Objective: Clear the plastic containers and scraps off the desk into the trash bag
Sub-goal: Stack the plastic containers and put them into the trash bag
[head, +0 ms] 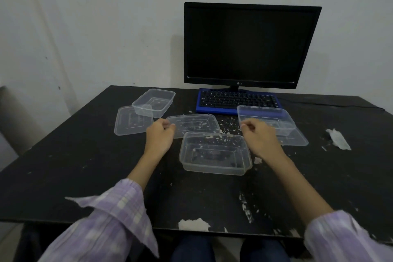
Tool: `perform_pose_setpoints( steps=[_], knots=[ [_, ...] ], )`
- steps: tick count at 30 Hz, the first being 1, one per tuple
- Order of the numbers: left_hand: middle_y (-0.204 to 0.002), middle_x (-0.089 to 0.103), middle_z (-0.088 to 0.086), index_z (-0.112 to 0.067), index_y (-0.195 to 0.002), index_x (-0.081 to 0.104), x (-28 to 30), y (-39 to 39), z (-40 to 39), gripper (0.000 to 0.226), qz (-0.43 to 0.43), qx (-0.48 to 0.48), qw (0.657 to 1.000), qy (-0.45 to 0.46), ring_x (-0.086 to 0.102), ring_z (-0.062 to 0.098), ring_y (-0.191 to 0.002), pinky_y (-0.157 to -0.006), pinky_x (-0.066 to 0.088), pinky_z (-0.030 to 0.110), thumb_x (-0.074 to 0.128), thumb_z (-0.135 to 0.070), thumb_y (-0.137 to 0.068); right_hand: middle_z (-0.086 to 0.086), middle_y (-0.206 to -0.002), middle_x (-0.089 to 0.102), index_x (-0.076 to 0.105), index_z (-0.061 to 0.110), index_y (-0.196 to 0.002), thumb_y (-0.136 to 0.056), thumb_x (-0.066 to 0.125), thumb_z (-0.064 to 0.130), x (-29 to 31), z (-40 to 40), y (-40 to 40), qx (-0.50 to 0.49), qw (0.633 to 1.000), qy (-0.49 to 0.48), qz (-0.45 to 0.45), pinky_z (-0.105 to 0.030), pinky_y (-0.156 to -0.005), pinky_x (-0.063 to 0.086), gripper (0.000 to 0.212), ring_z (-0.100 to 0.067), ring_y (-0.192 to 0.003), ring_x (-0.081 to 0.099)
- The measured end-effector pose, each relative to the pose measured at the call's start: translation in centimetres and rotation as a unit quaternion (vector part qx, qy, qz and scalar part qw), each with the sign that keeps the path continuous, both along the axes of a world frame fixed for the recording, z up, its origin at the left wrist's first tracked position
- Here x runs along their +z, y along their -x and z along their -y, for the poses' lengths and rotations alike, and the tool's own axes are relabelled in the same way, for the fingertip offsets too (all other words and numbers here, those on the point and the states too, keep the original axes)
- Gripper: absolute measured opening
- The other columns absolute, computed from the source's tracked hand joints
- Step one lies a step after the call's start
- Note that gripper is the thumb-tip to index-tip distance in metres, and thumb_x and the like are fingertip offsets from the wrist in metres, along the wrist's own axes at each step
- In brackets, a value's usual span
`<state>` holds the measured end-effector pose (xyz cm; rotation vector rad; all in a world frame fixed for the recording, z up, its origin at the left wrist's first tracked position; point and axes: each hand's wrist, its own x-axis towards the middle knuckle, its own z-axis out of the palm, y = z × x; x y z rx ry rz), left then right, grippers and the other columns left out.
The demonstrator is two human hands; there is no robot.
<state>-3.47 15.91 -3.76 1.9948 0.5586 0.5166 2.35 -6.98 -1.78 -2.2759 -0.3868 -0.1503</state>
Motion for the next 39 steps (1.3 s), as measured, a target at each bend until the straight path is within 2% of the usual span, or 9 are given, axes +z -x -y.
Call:
perform_pose_setpoints(
  steps=[4, 8, 11, 16, 22, 25, 30, 35, 39],
  knots=[
    [-0.113, 0.058, 0.009, -0.003, -0.120, 0.055, 0.5, -2.1, -1.0, 0.031, -0.044, -0.003, 0.999, -0.008, 0.055, 0.021, -0.099, -0.082, 0.038, 0.029, 0.051, -0.018, -0.094, -0.001, -0.084, 0.064, 0.066, 0.010, -0.109, -0.098, 0.042, 0.015, 1.3, -2.3, -3.3, 0.034, 0.997, 0.057, -0.046, -0.014, -0.045, 0.036, 0.027, -0.005, -0.055, 0.048],
    [-0.076, 0.049, 0.002, -0.013, -0.074, 0.050, 0.2, -3.6, -1.7, 0.019, -0.086, 0.002, 0.996, -0.013, 0.049, 0.019, -0.079, -0.061, 0.034, 0.027, 0.049, -0.017, -0.092, -0.030, -0.101, 0.065, 0.064, -0.011, -0.103, -0.090, 0.039, 0.005, 1.1, -4.6, -6.3, 0.046, 0.987, 0.099, -0.120, -0.032, -0.061, 0.049, 0.032, -0.020, -0.063, 0.047],
    [-0.095, 0.055, 0.011, -0.004, -0.098, 0.056, 0.3, -4.2, -1.9, 0.020, -0.120, -0.020, 0.992, -0.016, 0.050, 0.021, -0.086, -0.066, 0.036, 0.029, 0.049, -0.022, -0.093, -0.021, -0.070, 0.047, 0.046, 0.001, -0.063, -0.087, 0.039, 0.004, 0.6, -5.7, -7.4, 0.057, 0.978, 0.134, -0.150, -0.031, -0.057, 0.036, 0.025, -0.019, -0.054, 0.034],
    [-0.123, 0.052, 0.016, -0.003, -0.123, 0.047, 0.7, -4.5, -1.9, 0.039, -0.127, -0.027, 0.991, 0.014, 0.051, 0.026, -0.104, -0.084, 0.041, 0.036, 0.051, -0.025, -0.092, -0.012, -0.074, 0.045, 0.044, 0.010, -0.073, -0.088, 0.040, 0.010, -0.4, -6.3, -8.2, 0.083, 0.970, 0.147, -0.177, -0.033, -0.064, 0.032, 0.015, -0.021, -0.069, 0.040],
    [-0.129, 0.051, 0.010, -0.009, -0.134, 0.038, 1.7, -3.9, -1.3, 0.048, -0.067, -0.075, 0.990, 0.101, 0.050, 0.020, -0.105, -0.085, 0.042, 0.034, 0.053, -0.027, -0.092, -0.026, -0.090, 0.051, 0.051, 0.001, -0.089, -0.091, 0.042, 0.016, -0.6, -5.3, -8.1, 0.051, 0.980, 0.056, -0.182, -0.042, -0.070, 0.045, 0.018, -0.037, -0.078, 0.052],
    [-0.117, 0.053, 0.000, -0.010, -0.135, 0.040, 2.3, -3.5, -0.7, 0.046, 0.000, -0.075, 0.990, 0.122, 0.051, 0.018, -0.109, -0.095, 0.043, 0.036, 0.049, -0.030, -0.095, -0.020, -0.115, 0.060, 0.051, -0.001, -0.120, -0.097, 0.040, 0.032, -0.5, -4.1, -7.5, 0.033, 0.986, -0.016, -0.161, -0.055, -0.095, 0.046, 0.041, -0.037, -0.106, 0.059],
    [-0.115, 0.061, 0.002, -0.009, -0.120, 0.057, 3.2, -2.3, 0.3, 0.034, 0.101, -0.070, 0.970, 0.211, 0.055, 0.016, -0.112, -0.102, 0.042, 0.033, 0.043, -0.030, -0.098, -0.002, -0.103, 0.064, 0.059, 0.025, -0.093, -0.096, 0.030, 0.055, -0.2, -2.0, -5.7, 0.008, 0.985, -0.134, -0.112, -0.049, -0.097, 0.046, 0.042, -0.023, -0.101, 0.062],
    [-0.113, 0.067, 0.011, -0.011, -0.098, 0.066, 2.8, -0.5, 0.8, 0.028, 0.166, -0.056, 0.940, 0.292, 0.062, 0.021, -0.108, -0.099, 0.046, 0.034, 0.044, -0.027, -0.098, -0.002, -0.102, 0.065, 0.062, 0.022, -0.092, -0.098, 0.033, 0.050, -0.3, 0.1, -2.8, -0.022, 0.964, -0.249, -0.089, -0.040, -0.097, 0.047, 0.040, -0.020, -0.103, 0.062],
    [-0.108, 0.069, 0.013, -0.002, -0.114, 0.061, 1.9, 0.9, 1.5, 0.028, 0.170, -0.036, 0.927, 0.331, 0.066, 0.020, -0.103, -0.095, 0.050, 0.031, 0.053, -0.019, -0.094, -0.002, -0.095, 0.068, 0.064, 0.027, -0.084, -0.096, 0.043, 0.048, -1.2, 0.9, -0.5, -0.038, 0.970, -0.236, -0.049, -0.034, -0.087, 0.049, 0.032, -0.016, -0.095, 0.063]
  ],
)
